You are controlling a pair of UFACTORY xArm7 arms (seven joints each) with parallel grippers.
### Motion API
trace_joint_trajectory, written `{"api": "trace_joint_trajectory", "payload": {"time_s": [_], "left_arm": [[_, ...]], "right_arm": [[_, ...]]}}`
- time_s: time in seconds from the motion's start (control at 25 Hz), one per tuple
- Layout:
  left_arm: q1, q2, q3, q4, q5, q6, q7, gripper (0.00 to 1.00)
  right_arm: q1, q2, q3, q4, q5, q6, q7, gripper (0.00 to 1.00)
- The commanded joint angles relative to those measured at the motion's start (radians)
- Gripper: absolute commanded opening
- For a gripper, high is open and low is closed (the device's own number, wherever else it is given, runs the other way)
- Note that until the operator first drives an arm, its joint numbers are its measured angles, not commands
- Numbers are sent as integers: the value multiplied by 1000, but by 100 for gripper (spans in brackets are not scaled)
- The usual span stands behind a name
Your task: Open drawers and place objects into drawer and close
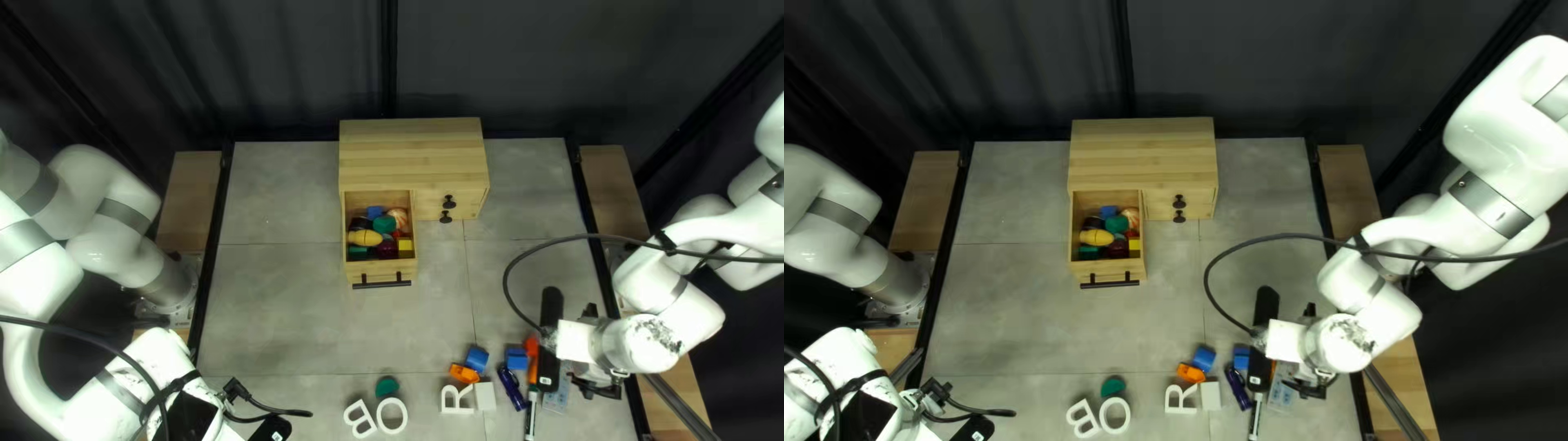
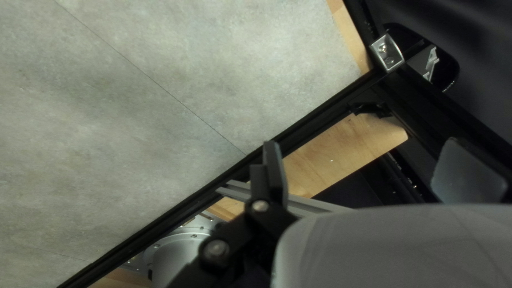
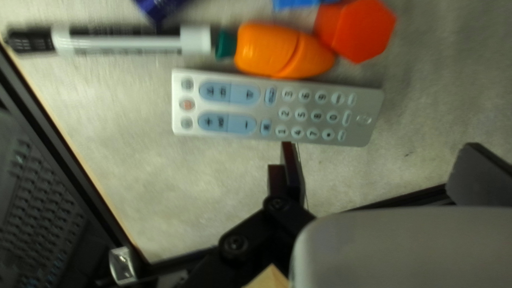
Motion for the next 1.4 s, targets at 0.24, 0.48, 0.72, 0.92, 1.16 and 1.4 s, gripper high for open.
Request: {"api": "trace_joint_trajectory", "payload": {"time_s": [0.24,0.48,0.72,0.92,1.16,1.4], "left_arm": [[0,0,0,0,0,0,0,100],[0,0,0,0,0,0,0,100],[0,0,0,0,0,0,0,100],[0,0,0,0,0,0,0,100],[0,0,0,0,0,0,0,100],[0,0,0,0,0,0,0,100]], "right_arm": [[-28,23,-30,22,-39,10,-68,100],[-28,23,-30,22,-39,10,-68,100],[-15,87,-24,67,-121,16,-220,100],[-16,119,-30,65,-174,-16,-342,100],[-7,124,-25,68,-194,-24,-401,100],[-21,166,-47,105,-228,-30,-520,100]]}}
